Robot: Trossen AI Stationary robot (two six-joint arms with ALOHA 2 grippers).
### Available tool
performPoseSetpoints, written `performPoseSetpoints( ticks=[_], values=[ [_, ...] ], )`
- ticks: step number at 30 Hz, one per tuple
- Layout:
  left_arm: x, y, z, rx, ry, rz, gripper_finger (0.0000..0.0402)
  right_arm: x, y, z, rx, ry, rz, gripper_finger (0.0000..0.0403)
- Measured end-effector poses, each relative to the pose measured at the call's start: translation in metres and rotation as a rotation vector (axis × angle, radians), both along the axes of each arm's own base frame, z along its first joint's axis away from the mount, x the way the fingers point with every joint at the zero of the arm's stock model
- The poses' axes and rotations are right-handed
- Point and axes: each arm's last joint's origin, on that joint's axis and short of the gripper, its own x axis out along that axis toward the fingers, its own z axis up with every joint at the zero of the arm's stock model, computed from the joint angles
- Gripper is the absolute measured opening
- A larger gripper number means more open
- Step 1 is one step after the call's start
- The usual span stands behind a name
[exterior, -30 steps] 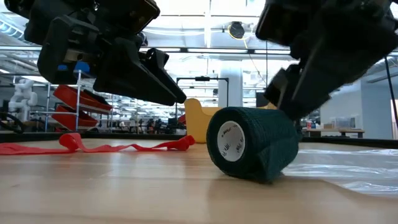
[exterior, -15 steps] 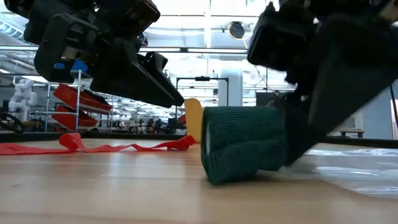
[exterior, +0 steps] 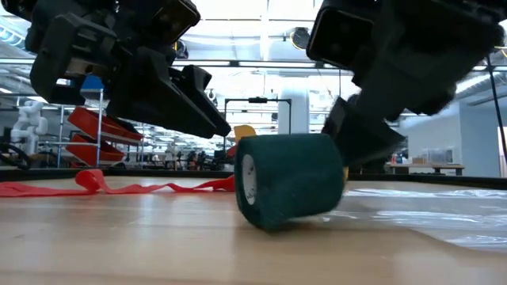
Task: Roll bandage
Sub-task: Roll the green bandage
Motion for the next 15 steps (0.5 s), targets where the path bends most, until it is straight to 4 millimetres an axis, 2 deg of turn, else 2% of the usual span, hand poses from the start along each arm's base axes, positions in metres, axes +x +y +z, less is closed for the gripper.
performPoseSetpoints(
  ticks=[15],
  values=[
    [0.002, 0.004, 0.0, -0.012, -0.002, 0.022, 0.0171, 0.016, -0.036, 0.002, -0.005, -0.029, -0.177, 0.0199]
  ],
)
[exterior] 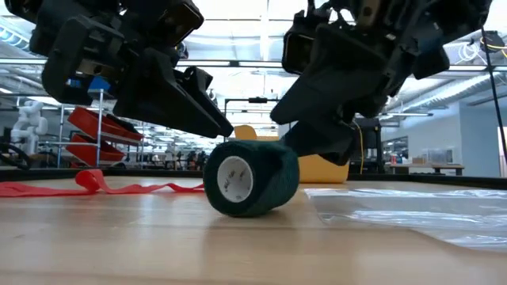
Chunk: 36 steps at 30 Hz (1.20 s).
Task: Roll bandage
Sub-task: Roll the green bandage
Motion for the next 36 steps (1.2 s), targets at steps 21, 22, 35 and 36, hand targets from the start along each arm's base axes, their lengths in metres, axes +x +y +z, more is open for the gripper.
performPoseSetpoints(
  ticks=[21, 22, 35, 36],
  values=[
    [0.0, 0.0, -0.003, -0.097, 0.035, 0.005, 0.0171, 0.007, -0.002, -0.015, -0.003, -0.029, 0.039, 0.0139],
    [0.0, 0.0, -0.002, -0.094, 0.033, 0.006, 0.0171, 0.007, -0.001, -0.015, -0.019, -0.036, 0.053, 0.0128],
    [0.0, 0.003, -0.001, -0.038, 0.013, 0.07, 0.0171, 0.009, -0.003, -0.011, -0.141, -0.129, 0.163, 0.0004],
    [0.0, 0.003, 0.001, -0.025, 0.009, 0.072, 0.0171, 0.009, -0.004, -0.008, -0.155, -0.137, 0.154, 0.0003]
  ],
)
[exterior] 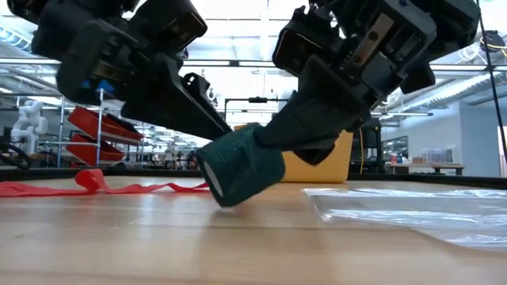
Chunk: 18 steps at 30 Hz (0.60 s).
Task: Roll bandage
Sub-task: Roll the green bandage
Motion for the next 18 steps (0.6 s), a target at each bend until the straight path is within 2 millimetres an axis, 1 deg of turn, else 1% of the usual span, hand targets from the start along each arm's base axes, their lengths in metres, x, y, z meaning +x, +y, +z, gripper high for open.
performPoseSetpoints(
  ticks=[2, 5, 8, 11, 15, 18],
  values=[
    [-0.003, 0.002, 0.007, 0.014, -0.001, 0.01, 0.0171, -0.001, 0.0, 0.009, -0.033, -0.031, -0.014, 0.0003],
    [-0.009, 0.005, 0.022, 0.026, -0.019, 0.033, 0.0171, -0.006, 0.001, 0.026, -0.089, -0.076, -0.044, 0.0002],
    [-0.019, 0.007, 0.04, 0.061, -0.042, 0.052, 0.0171, -0.011, 0.002, 0.05, -0.106, -0.154, -0.038, 0.0002],
    [-0.03, 0.007, 0.054, 0.148, -0.075, 0.121, 0.0171, -0.017, 0.003, 0.072, -0.095, -0.225, -0.033, 0.0001],
    [-0.036, 0.002, 0.058, 0.3, -0.094, 0.16, 0.0171, -0.021, 0.0, 0.093, -0.066, -0.307, -0.095, 0.0001],
    [-0.038, -0.004, 0.061, 0.376, -0.136, 0.17, 0.0171, -0.021, -0.004, 0.099, -0.036, -0.327, -0.118, 0.0]
  ],
)
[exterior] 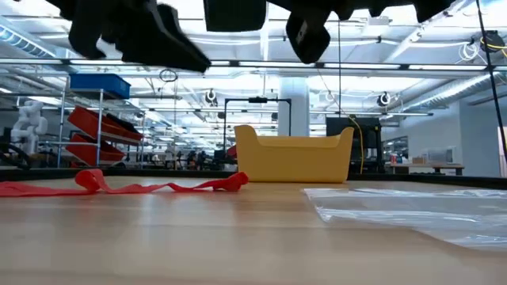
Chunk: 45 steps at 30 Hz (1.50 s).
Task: Roll bandage
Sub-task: Roll the green bandage
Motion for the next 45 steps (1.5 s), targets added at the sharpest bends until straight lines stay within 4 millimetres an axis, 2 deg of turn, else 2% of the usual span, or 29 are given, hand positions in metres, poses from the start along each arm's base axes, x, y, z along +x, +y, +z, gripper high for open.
performPoseSetpoints(
  ticks=[8, 20, 28, 35, 41, 45],
  values=[
    [-0.002, -0.011, 0.01, 0.094, -0.093, 0.003, 0.0171, 0.004, -0.012, -0.004, 0.023, 0.035, -0.036, 0.0],
    [0.0, -0.013, 0.014, 0.101, -0.127, -0.04, 0.0171, 0.005, -0.014, -0.001, 0.059, 0.022, -0.059, 0.0],
    [-0.007, -0.023, 0.014, 0.124, -0.128, -0.022, 0.0171, 0.006, -0.015, 0.001, 0.037, -0.013, -0.073, 0.0],
    [-0.016, -0.035, 0.019, 0.137, -0.16, -0.011, 0.0171, 0.007, -0.022, 0.001, -0.006, -0.024, -0.156, 0.0],
    [-0.015, -0.032, 0.02, 0.221, -0.16, 0.045, 0.0171, 0.008, -0.023, 0.001, -0.002, -0.029, -0.133, 0.0],
    [-0.013, -0.029, 0.021, 0.246, -0.153, 0.047, 0.0171, 0.008, -0.02, 0.003, 0.022, -0.041, -0.057, 0.0]
  ],
)
